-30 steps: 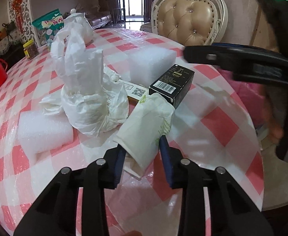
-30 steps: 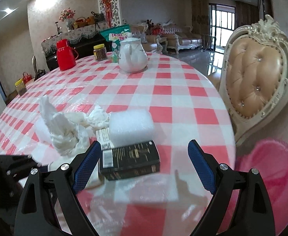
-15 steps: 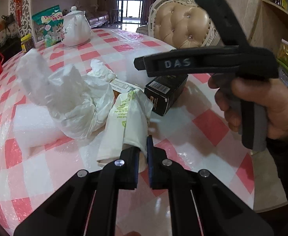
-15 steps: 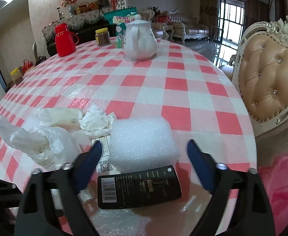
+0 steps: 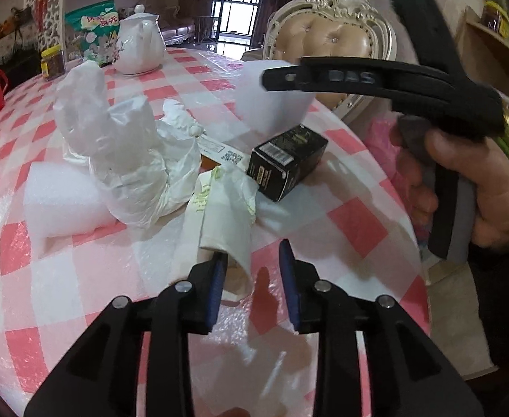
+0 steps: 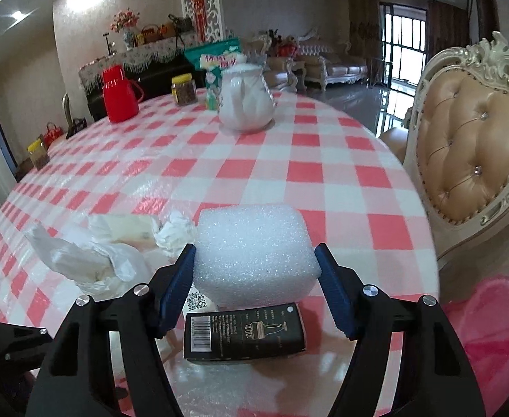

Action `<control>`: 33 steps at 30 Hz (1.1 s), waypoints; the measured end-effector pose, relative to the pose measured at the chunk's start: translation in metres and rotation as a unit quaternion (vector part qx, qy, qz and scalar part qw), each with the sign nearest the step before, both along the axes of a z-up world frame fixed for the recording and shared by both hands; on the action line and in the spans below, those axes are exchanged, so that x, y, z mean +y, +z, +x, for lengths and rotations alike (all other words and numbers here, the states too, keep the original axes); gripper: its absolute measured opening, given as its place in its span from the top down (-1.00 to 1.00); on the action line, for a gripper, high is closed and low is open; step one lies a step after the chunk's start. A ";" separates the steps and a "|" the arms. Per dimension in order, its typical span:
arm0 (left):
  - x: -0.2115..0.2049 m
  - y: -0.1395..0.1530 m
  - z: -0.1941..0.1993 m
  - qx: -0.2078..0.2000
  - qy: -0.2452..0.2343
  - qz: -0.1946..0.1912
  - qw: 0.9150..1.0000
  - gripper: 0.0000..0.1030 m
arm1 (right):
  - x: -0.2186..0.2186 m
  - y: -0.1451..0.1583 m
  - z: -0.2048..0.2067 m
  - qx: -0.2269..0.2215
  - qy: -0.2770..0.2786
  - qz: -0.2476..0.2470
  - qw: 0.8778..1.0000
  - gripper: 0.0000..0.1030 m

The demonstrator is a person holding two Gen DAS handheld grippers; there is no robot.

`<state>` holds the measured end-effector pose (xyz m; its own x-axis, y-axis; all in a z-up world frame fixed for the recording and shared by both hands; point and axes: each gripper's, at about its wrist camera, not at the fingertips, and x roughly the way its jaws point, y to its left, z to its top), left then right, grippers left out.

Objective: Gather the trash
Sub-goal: 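Grasp cream paper bag with left tool while right tool grasps white foam block, then carry paper bag and foam block to the pink bin and open both tools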

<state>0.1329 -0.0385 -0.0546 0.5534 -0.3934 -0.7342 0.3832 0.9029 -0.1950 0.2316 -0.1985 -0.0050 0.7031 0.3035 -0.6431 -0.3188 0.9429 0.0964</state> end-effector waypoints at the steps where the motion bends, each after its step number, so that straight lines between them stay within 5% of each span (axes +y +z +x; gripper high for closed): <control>1: 0.001 0.001 0.000 0.001 0.002 -0.003 1.000 0.42 | -0.003 0.004 -0.004 -0.005 -0.003 0.000 1.000 -0.28; 4: 0.001 0.001 0.004 0.003 0.003 -0.003 1.000 0.43 | -0.014 0.010 -0.015 -0.013 -0.010 0.005 1.000 -0.28; 9: 0.001 -0.003 0.010 0.012 0.019 -0.008 1.000 0.85 | -0.034 0.016 -0.042 -0.021 -0.018 0.010 1.000 -0.28; 23: -0.022 0.033 -0.016 -0.045 0.023 -0.010 0.999 0.87 | -0.097 0.030 -0.103 -0.041 -0.062 0.021 0.997 -0.28; 33: -0.081 0.066 -0.019 -0.083 -0.023 -0.021 0.996 0.86 | -0.164 0.029 -0.123 -0.046 -0.128 0.006 0.991 -0.28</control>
